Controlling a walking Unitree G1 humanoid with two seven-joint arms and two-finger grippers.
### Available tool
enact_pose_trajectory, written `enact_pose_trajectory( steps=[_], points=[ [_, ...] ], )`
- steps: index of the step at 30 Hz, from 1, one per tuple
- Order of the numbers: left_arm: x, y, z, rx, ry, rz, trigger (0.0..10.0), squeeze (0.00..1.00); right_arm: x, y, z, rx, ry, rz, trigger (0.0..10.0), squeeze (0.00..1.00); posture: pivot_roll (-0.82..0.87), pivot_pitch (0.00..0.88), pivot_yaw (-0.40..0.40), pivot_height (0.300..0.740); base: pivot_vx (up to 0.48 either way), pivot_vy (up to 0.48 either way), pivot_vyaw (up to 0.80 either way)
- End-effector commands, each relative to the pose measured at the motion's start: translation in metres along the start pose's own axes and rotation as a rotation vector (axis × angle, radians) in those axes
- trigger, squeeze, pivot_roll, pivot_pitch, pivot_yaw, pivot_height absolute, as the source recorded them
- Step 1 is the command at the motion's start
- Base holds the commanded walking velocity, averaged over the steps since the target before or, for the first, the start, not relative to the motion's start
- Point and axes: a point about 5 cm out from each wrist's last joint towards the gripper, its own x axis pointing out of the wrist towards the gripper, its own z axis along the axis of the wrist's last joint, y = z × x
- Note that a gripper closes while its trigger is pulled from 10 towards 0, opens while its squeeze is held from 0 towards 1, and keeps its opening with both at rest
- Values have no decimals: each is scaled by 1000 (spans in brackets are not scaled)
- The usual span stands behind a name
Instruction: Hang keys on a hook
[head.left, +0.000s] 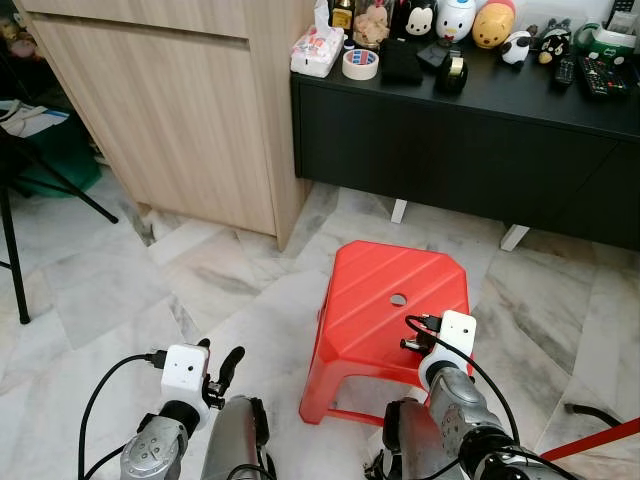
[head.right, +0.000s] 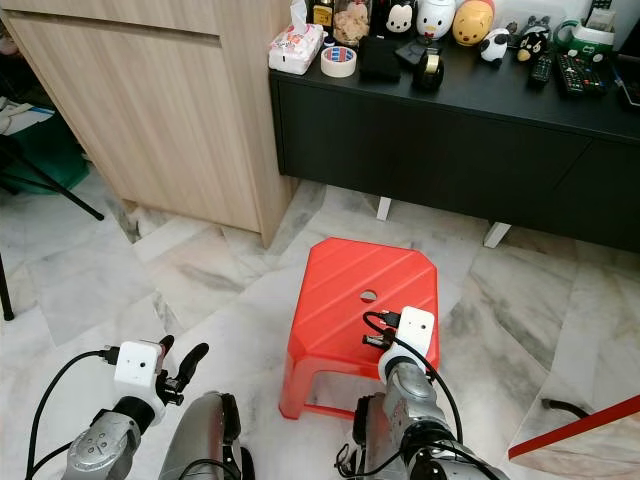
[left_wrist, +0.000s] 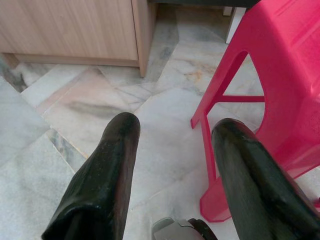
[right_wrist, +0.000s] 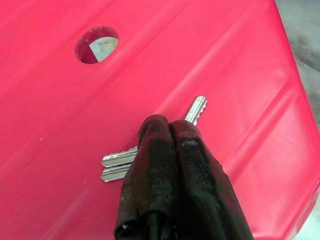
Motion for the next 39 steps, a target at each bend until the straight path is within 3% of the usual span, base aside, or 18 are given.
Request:
enact_pose_trajectory(
  steps=[1, 10, 13, 16, 19, 31, 32, 39],
  points=[
    [-1, 0, -3, 15, 23, -7, 10000, 0, -1, 0, -2, 13, -1, -3, 0, 0, 111, 171, -15, 587, 0, 0, 0],
    [0, 1, -2, 20, 26, -4, 10000, 0, -1, 1, -1, 23, -14, 2, 0, 0, 115, 161, -16, 587, 0, 0, 0],
    [1, 2, -2, 21, 26, -3, 10000, 0, -1, 2, 3, 26, -44, 3, 0, 0, 116, 159, -16, 587, 0, 0, 0],
    [3, 3, -1, 23, 25, 1, 10000, 0, -1, 12, 22, -18, -192, 67, 0, 0, 113, 151, -16, 587, 0, 0, 0],
    [4, 2, -1, 23, 24, 0, 10000, 0, -3, 16, 29, -11, -247, 88, 0, 0, 110, 145, -17, 587, 0, 0, 0],
    [11, 1, -1, 19, 23, 3, 10000, 0, -5, 16, 30, -31, -295, 83, 0, 0, 104, 124, -21, 587, 0, 0, 0],
    [14, 2, -2, 17, 26, 8, 10000, 0, -7, 14, 27, -32, -296, 81, 10000, 0, 101, 91, -31, 587, 0, 0, 0],
    [20, 6, -9, 9, 55, 37, 10000, 0, -13, 8, 17, -17, -322, 70, 10000, 0, 86, 65, -35, 587, 0, 0, 0]
  ],
)
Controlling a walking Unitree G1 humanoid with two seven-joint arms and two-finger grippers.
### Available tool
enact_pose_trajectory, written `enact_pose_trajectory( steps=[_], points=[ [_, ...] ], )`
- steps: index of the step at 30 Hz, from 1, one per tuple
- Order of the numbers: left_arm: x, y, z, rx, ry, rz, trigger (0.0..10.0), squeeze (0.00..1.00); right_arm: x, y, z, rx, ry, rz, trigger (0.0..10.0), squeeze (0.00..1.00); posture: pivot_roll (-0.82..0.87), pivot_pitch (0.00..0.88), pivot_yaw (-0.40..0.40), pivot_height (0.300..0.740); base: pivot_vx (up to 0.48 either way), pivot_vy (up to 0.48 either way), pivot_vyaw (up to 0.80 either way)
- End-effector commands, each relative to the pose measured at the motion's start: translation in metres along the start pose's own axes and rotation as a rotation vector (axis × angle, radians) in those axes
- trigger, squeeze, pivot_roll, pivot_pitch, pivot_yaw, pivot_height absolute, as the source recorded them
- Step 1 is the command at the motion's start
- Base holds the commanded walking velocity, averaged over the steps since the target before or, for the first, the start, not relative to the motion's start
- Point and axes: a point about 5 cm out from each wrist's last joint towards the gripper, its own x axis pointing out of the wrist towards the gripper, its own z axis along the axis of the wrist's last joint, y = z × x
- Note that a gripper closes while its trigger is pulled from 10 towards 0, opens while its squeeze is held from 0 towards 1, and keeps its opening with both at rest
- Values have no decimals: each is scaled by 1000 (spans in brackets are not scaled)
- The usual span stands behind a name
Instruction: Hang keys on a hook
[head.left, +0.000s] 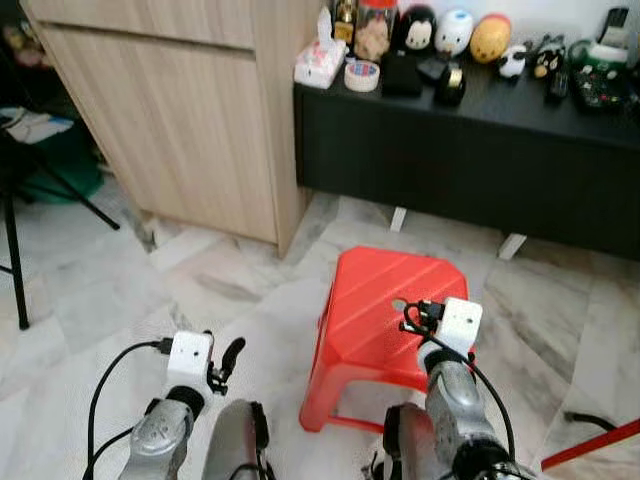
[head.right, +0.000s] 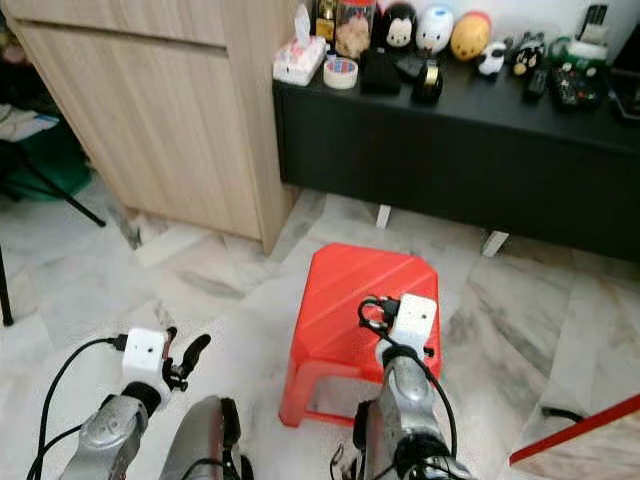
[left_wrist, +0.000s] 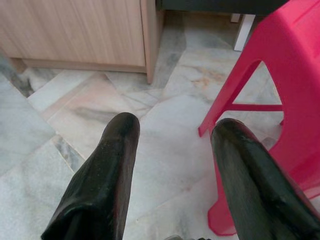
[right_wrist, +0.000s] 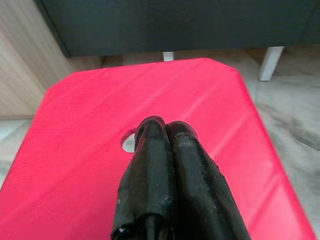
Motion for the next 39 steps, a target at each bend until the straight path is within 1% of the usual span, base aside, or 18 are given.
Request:
enact_pose_trajectory(
  steps=[1, 3, 8, 12, 16, 17, 18, 20, 25, 29, 33, 35, 38, 39],
  points=[
    [-1, 1, -5, 14, 21, 5, 10000, 0, 0, 1, 3, -7, -22, 1, 10000, 0, 78, 56, -35, 592, 0, 0, 0],
    [1, 0, -5, 12, 23, 6, 10000, 0, -3, 3, -2, -14, -14, 6, 10000, 0, 78, 43, -37, 607, 0, 0, 0],
    [5, 0, -3, 9, 11, 10, 10000, 0, -4, 6, -2, -12, -13, 17, 10000, 0, 78, 20, -39, 637, 0, 0, 0],
    [5, 2, -4, 13, 6, 12, 10000, 0, -2, 6, -5, -40, 28, 34, 10000, 0, 82, 11, -40, 661, 0, 0, 0],
    [4, 2, -5, 15, 6, 14, 10000, 0, -2, 4, -7, -47, 55, 28, 10000, 0, 84, 10, -40, 661, 0, 0, 0],
    [4, 3, -6, 17, 7, 14, 10000, 0, -2, 0, -11, -68, 89, 8, 10000, 0, 86, 13, -39, 661, 0, 0, 0],
    [4, 3, -6, 17, 7, 14, 10000, 0, -2, 0, -11, -68, 89, 8, 10000, 0, 86, 13, -39, 661, 0, 0, 0],
    [2, 3, -7, 17, 6, 13, 10000, 0, -2, -7, -15, -47, 131, -38, 10000, 0, 87, 19, -39, 661, 0, 0, 0],
    [0, 2, -8, 16, 6, 11, 10000, 0, 0, -11, -15, -28, 169, -72, 10000, 0, 89, 37, -39, 661, 0, 0, 0],
    [0, 2, -9, 15, 3, 11, 10000, 0, 2, -11, -12, -13, 156, -67, 10000, 0, 90, 46, -38, 637, 0, 0, 0],
    [-1, 1, -10, 14, 2, 10, 10000, 0, 3, -12, -10, -27, 162, -76, 10000, 0, 92, 55, -38, 607, 0, 0, 0],
    [-1, 1, -10, 14, 3, 10, 10000, 0, 4, -14, -9, -28, 157, -89, 10000, 0, 92, 55, -38, 607, 0, 0, 0],
    [-2, 1, -10, 15, 2, 10, 10000, 0, 4, -17, -11, -44, 192, -110, 10000, 0, 95, 64, -38, 607, 0, 0, 0],
    [-3, 2, -10, 16, 1, 10, 10000, 0, 5, -16, -10, -34, 196, -112, 10000, 0, 97, 66, -38, 607, 0, 0, 0]
  ],
)
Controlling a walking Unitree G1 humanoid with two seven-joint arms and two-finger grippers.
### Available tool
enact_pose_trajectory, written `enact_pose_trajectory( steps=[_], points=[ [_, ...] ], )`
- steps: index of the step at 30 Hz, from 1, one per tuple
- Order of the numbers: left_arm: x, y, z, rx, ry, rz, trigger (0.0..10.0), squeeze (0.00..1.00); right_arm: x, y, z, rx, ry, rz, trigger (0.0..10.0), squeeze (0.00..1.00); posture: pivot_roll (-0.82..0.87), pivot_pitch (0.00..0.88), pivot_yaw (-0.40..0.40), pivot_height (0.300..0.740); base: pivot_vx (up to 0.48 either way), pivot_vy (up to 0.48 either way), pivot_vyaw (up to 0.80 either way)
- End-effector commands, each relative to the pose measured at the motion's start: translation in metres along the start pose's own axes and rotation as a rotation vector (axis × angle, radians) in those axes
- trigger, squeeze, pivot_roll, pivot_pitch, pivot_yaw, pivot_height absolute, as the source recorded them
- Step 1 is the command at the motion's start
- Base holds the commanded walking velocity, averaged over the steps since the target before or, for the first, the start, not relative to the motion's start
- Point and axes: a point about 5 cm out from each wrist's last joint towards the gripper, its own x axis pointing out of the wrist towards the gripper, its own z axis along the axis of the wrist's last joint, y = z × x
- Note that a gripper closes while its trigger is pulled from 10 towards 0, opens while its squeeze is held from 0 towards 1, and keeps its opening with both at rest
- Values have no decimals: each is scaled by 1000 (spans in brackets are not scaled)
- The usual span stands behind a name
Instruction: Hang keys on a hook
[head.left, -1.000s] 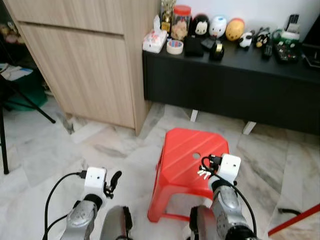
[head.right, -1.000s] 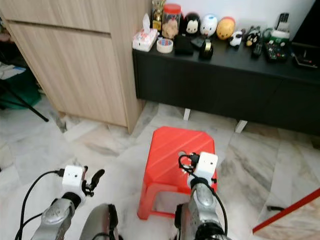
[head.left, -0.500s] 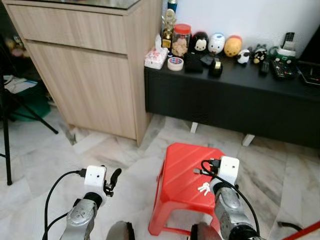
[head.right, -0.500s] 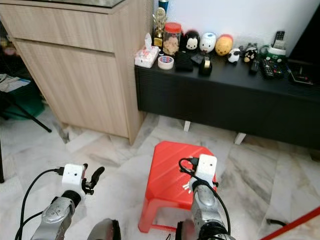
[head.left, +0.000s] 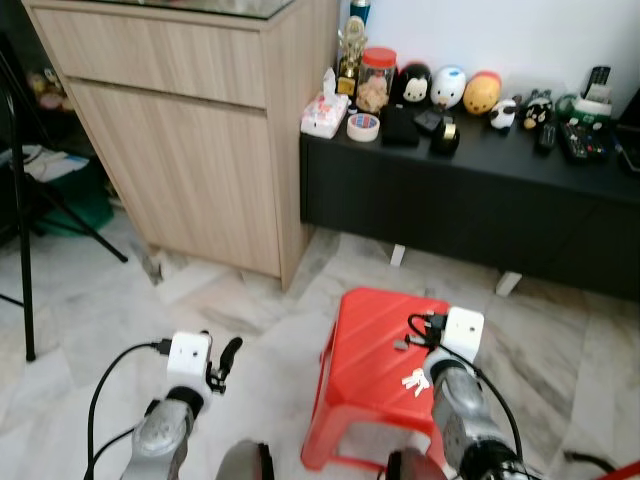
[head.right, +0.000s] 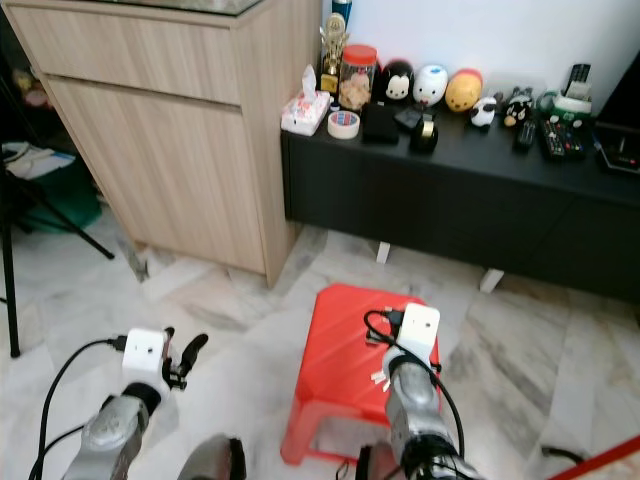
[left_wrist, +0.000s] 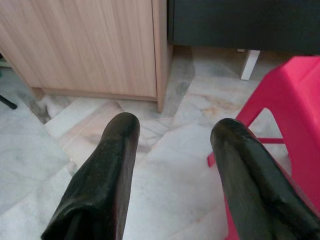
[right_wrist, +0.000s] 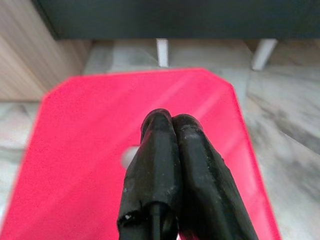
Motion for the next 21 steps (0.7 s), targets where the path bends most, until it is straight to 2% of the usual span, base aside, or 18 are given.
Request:
enact_pose_trajectory(
  steps=[1, 4, 8, 21],
  points=[
    [-4, 0, -5, 10, 14, -4, 10000, 0, 1, 0, 0, 15, 21, -9, 10000, 0, 97, 66, -38, 607, 0, 0, 0],
    [-5, 0, -5, 11, 13, -3, 10000, 0, 2, 2, 0, 27, 43, -6, 10000, 0, 101, 75, -38, 607, 0, 0, 0],
    [-8, 0, -5, 13, 10, -4, 10000, 0, 3, 3, -3, -13, 85, -11, 10000, 0, 104, 85, -38, 607, 0, 0, 0],
    [-11, -1, -5, 12, 5, -5, 10000, 0, 3, 7, -4, 11, 104, 9, 10000, 0, 109, 101, -40, 602, 0, 0, 0]
  ],
)
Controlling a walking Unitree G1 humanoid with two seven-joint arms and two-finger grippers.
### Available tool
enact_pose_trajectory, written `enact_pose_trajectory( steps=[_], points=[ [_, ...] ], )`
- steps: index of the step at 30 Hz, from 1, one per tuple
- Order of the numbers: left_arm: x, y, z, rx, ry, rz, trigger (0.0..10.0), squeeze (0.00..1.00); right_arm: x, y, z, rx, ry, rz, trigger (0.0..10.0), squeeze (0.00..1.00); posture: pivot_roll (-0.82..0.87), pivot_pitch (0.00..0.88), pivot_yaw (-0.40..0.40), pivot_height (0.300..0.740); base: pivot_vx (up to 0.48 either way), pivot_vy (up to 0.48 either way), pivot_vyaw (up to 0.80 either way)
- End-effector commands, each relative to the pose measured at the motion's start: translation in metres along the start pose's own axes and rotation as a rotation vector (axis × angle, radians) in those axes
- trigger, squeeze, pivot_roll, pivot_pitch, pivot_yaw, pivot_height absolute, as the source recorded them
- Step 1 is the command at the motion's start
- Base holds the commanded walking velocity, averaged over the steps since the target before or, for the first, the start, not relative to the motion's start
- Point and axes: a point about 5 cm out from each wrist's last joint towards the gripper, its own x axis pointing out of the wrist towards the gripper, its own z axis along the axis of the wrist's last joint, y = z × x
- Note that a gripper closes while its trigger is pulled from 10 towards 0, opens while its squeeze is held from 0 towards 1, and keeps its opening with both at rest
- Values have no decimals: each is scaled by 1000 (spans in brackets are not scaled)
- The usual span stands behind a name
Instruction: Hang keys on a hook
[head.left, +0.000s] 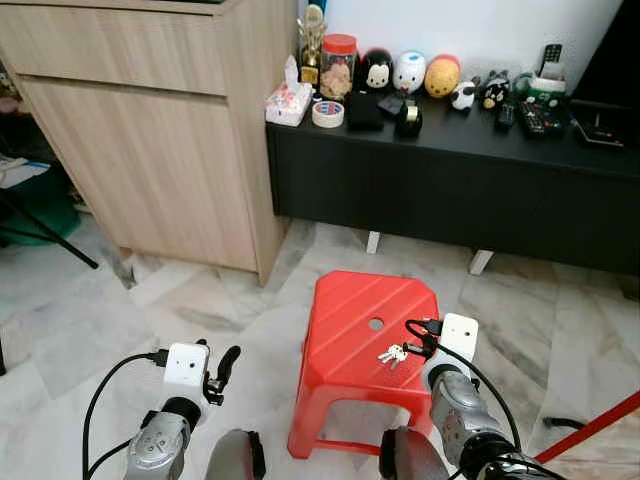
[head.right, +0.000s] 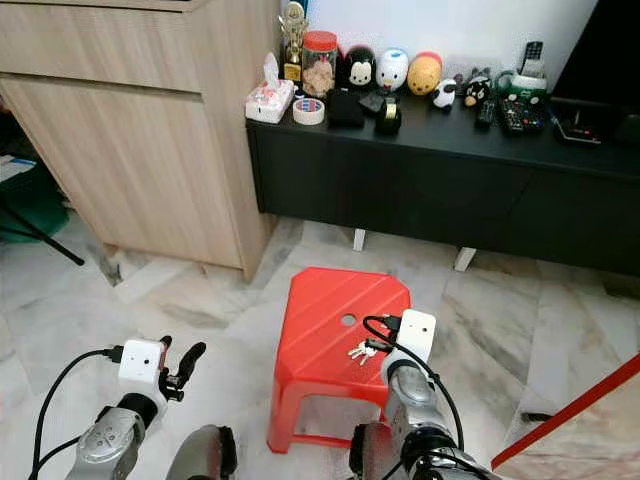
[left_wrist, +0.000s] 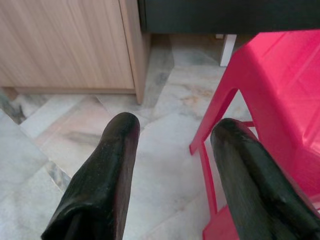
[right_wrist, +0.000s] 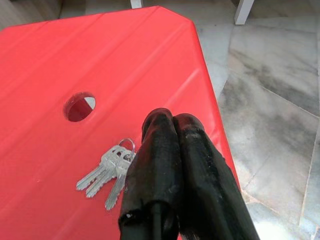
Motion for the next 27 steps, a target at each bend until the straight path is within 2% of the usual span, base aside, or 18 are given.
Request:
enact_pose_trajectory(
  steps=[1, 2, 6, 11, 13, 18, 24, 27],
  points=[
    [-2, 0, -1, 9, 5, -4, 10000, 0, 1, 2, 2, 6, 5, 4, 10000, 0, 109, 103, -40, 597, 0, 0, 0],
    [-6, -2, -1, 9, 2, -8, 10000, 0, 0, 4, -3, -10, 27, 23, 10000, 0, 109, 137, -40, 597, 0, 0, 0],
    [-11, -4, -1, 7, -2, -14, 10000, 0, -1, 11, -7, -39, 64, 80, 10000, 0, 108, 152, -40, 597, 0, 0, 0],
    [-14, -5, 1, 7, -7, -17, 10000, 0, -1, 22, -4, -99, 55, 162, 10000, 0, 112, 170, -42, 597, 0, 0, 0],
    [-14, -5, 2, 6, -7, -16, 10000, 0, 0, 23, -3, -122, 53, 164, 10000, 0, 112, 175, -44, 597, 0, 0, 0],
    [-16, -6, 3, 4, -8, -16, 10000, 0, 1, 26, 4, -140, 28, 171, 10000, 0, 111, 188, -46, 562, 0, 0, 0],
    [-19, -8, 4, 1, -4, -17, 10000, 0, 1, 26, 4, -185, 31, 179, 10000, 0, 113, 202, -51, 562, 0, 0, 0],
    [-20, -8, 5, 0, -4, -16, 10000, 0, 1, 27, 3, -176, 37, 188, 10000, 0, 112, 207, -52, 562, 0, 0, 0]
  ],
)
